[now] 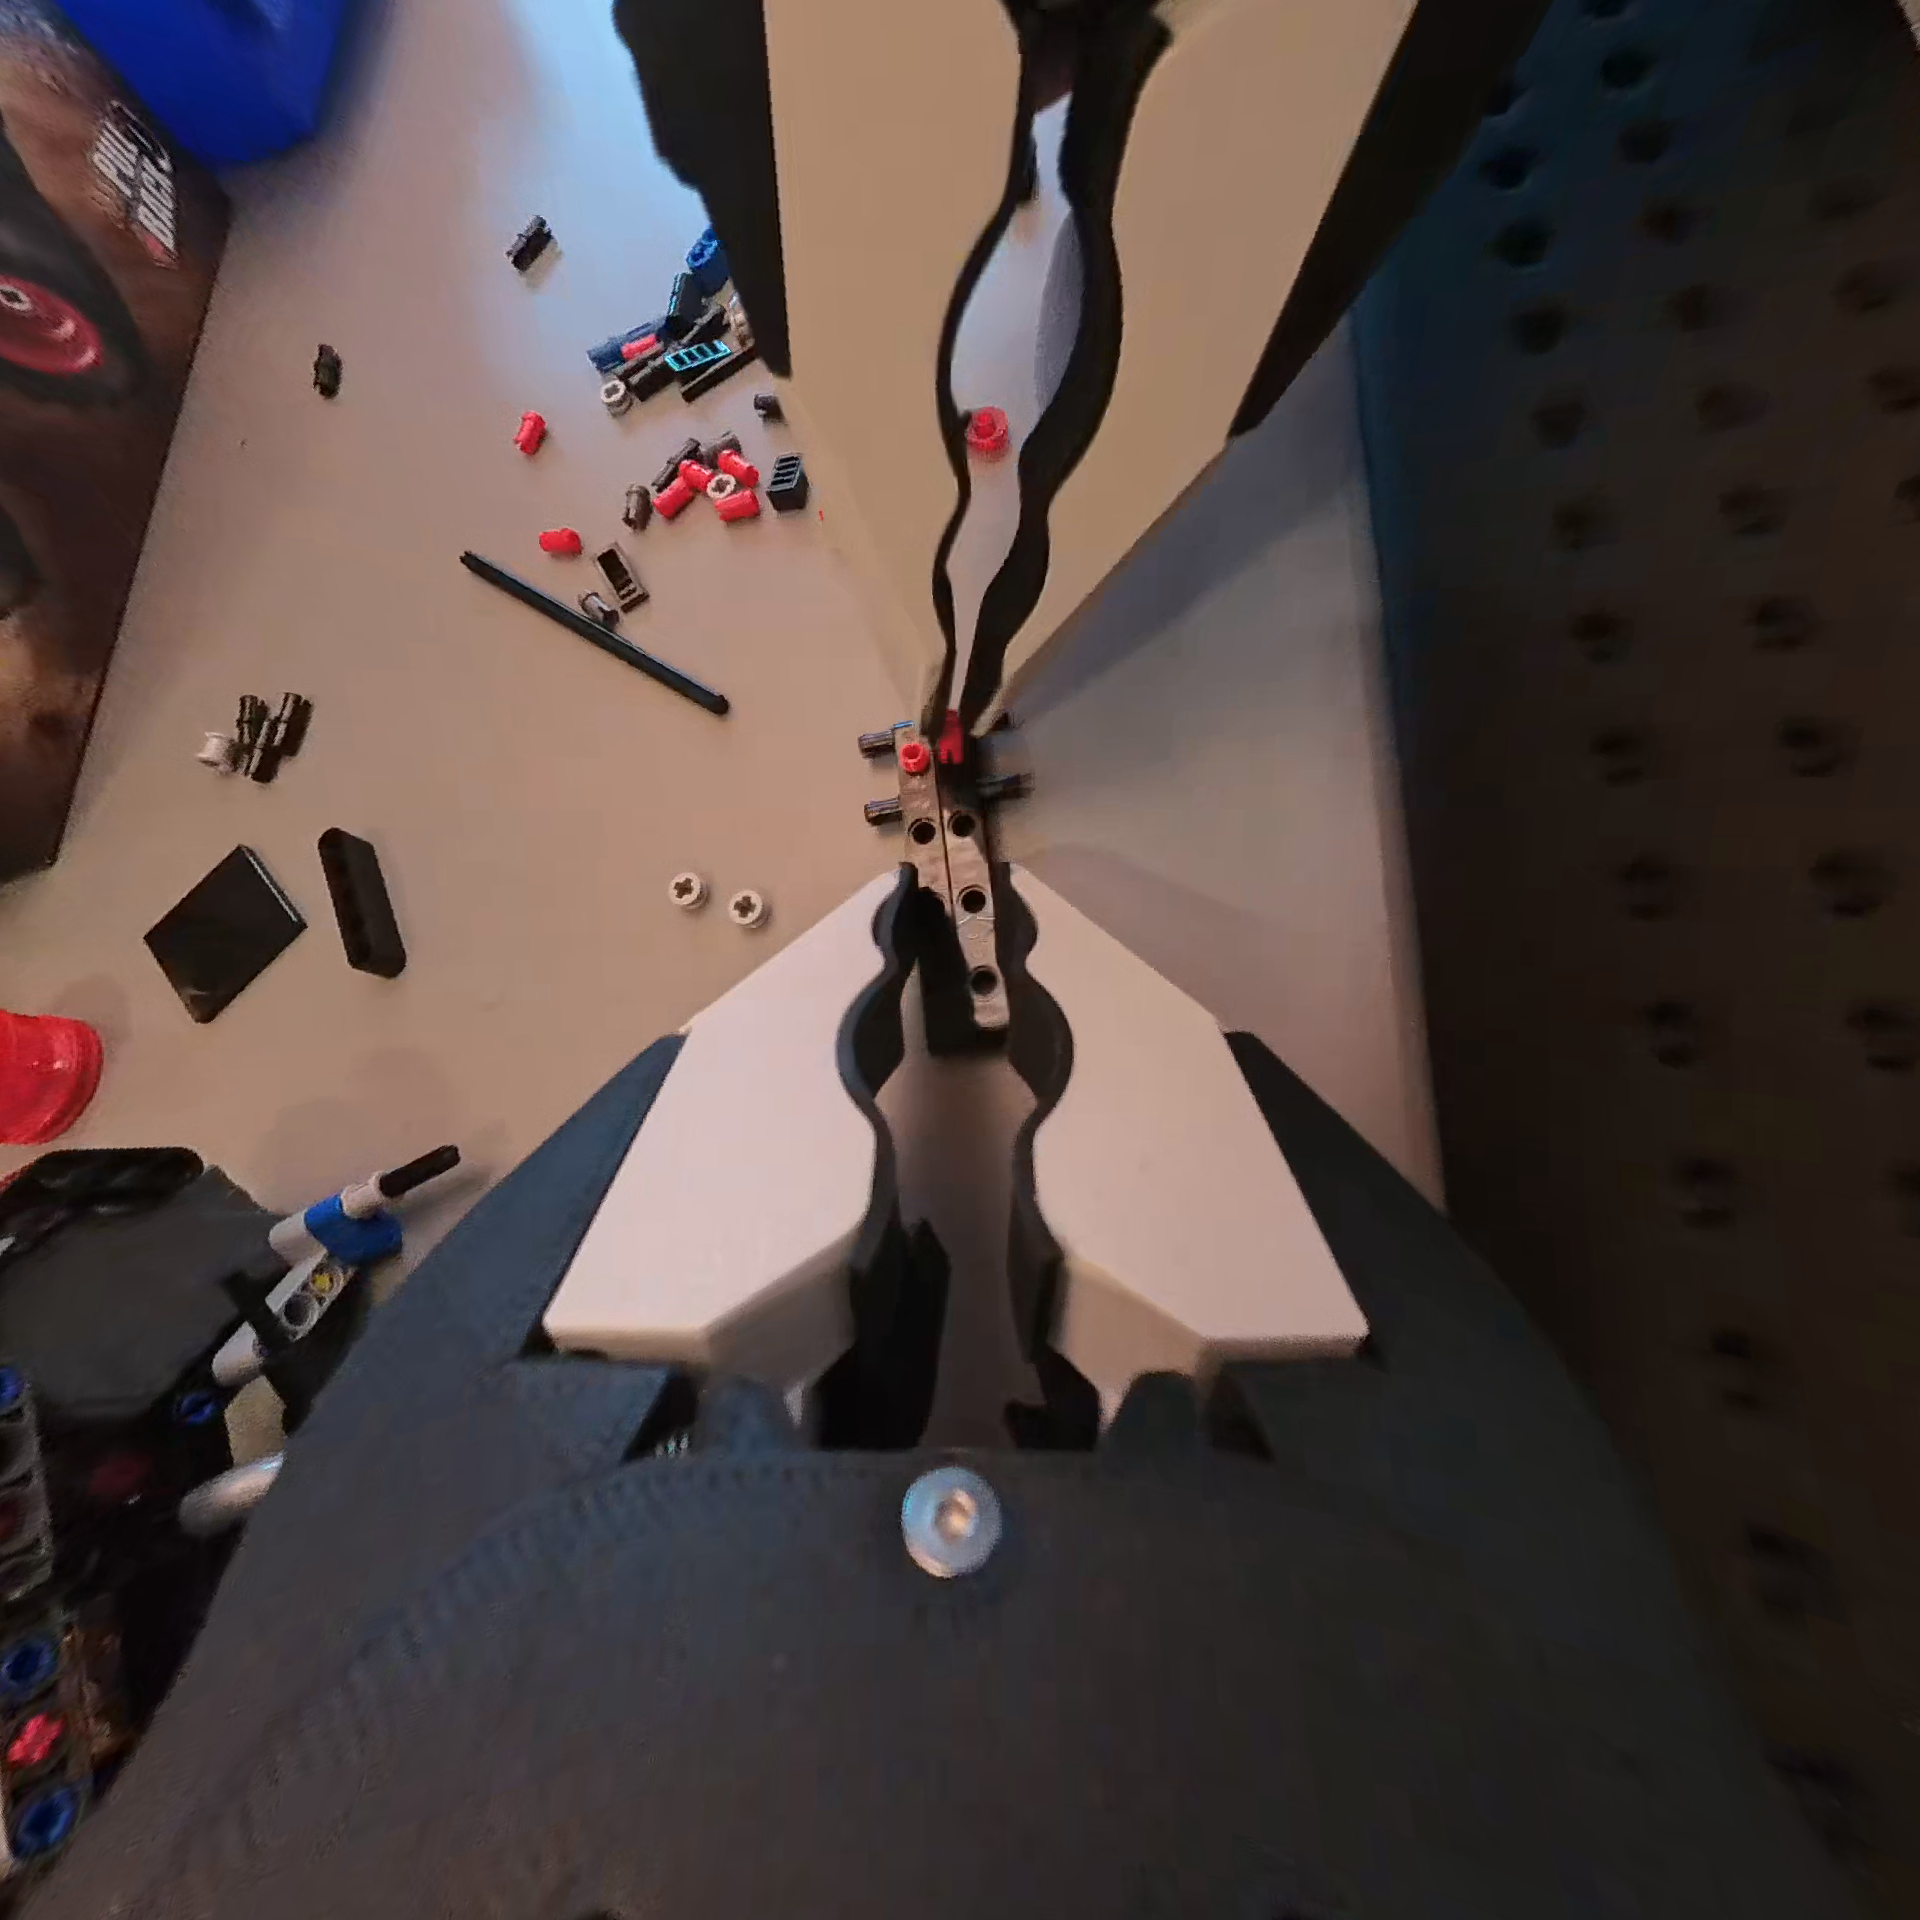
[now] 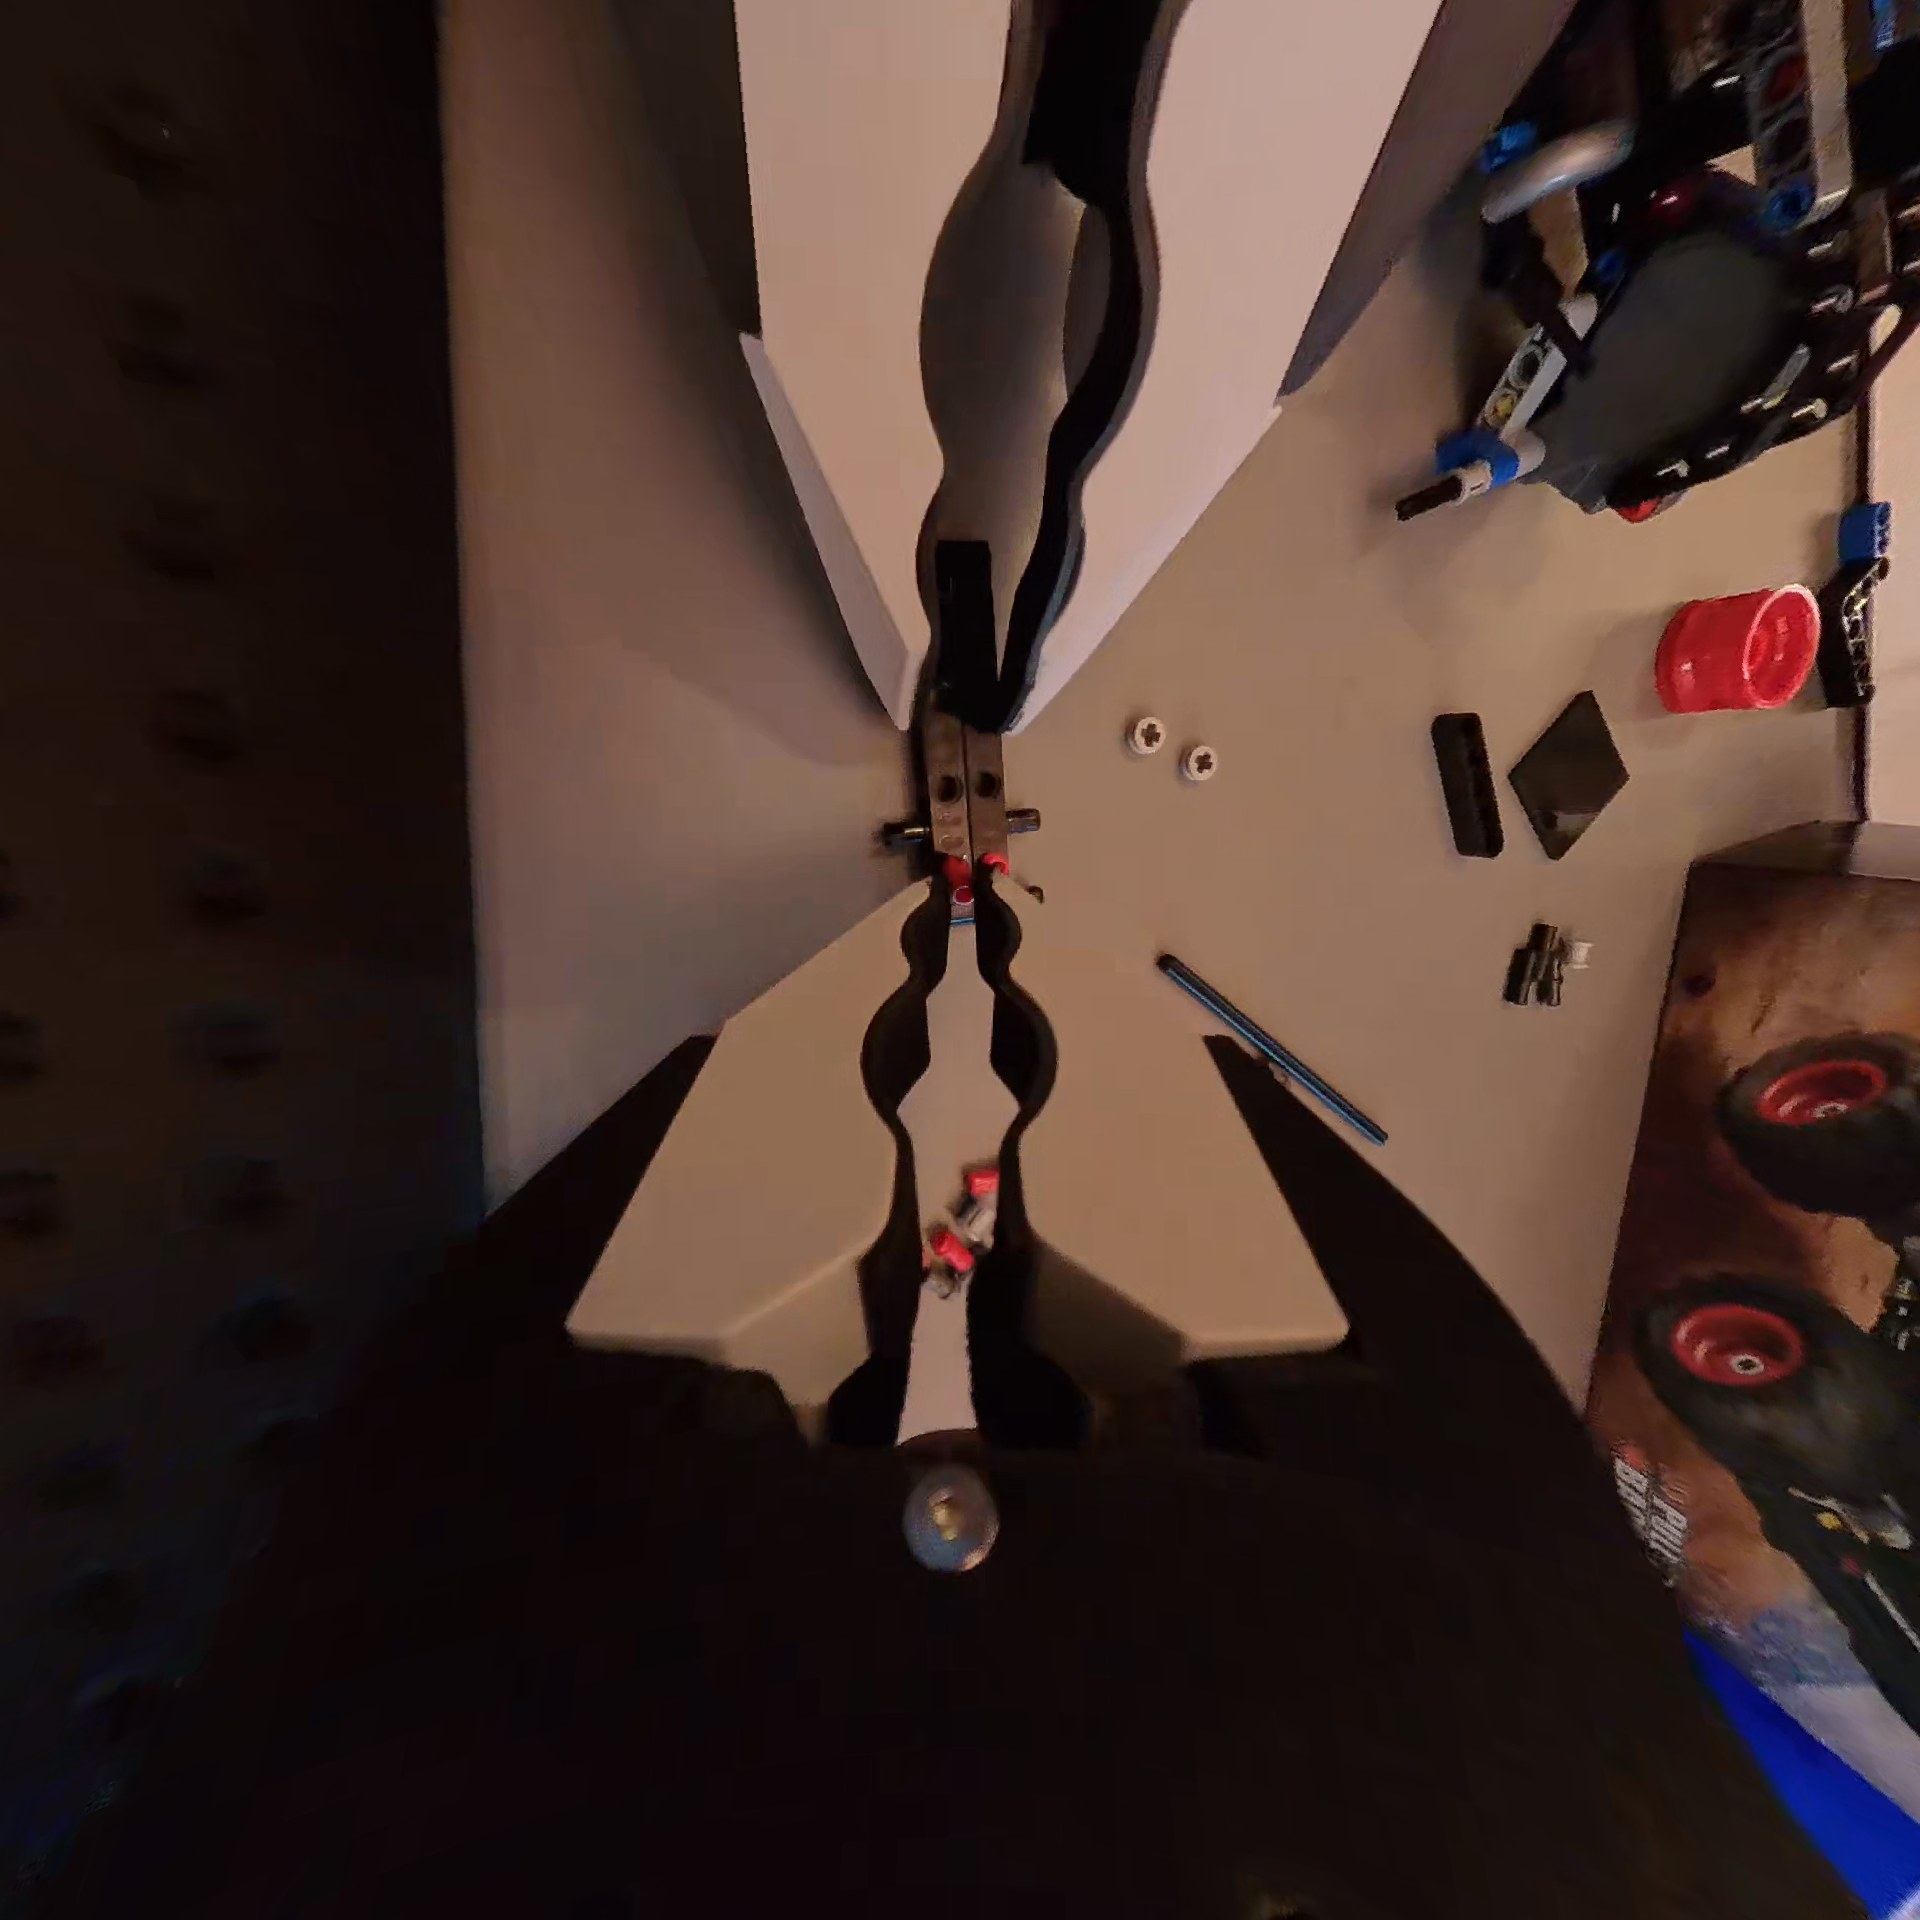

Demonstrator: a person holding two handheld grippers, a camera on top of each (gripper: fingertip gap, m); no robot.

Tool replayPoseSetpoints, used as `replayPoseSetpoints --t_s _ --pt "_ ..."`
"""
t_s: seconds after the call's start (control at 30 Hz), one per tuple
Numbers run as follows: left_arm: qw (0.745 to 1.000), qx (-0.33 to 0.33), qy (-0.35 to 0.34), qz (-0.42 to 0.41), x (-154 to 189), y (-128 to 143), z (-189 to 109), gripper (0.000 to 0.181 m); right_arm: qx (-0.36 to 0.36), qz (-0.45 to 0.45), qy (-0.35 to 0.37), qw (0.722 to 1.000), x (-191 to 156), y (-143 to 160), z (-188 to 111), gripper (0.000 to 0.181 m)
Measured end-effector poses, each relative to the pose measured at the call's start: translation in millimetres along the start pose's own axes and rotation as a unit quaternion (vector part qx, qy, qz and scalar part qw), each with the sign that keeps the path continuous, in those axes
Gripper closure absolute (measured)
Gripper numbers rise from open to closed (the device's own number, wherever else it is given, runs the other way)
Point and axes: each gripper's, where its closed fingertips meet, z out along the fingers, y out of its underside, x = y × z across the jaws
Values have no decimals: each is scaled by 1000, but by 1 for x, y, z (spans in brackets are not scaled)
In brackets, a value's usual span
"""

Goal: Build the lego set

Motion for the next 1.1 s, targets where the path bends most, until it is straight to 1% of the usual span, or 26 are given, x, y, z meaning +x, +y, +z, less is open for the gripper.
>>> replayPoseSetpoints --t_s 0.13,0.3,0.7,0.8,0.93,1.1 --pt "1000 -1 3 -3 0 0 1 169 -21 -24 -3 999 0 1 0 179" --pt "1000 -2 3 -3 0 1 1 169 -63 -86 11 994 -1 1 0 179" --pt "1000 -4 2 -6 -1 1 2 169 -111 -166 44 979 -3 1 0 179" --pt "1000 -4 -1 -3 -1 1 3 169 -117 -179 39 976 -5 -1 1 179" --pt "1000 -4 -1 -3 -1 1 3 169 -108 -167 13 980 -5 -1 1 179" --pt "1000 -4 1 -5 -1 1 3 169 -87 -132 -48 986 -6 -1 1 179"
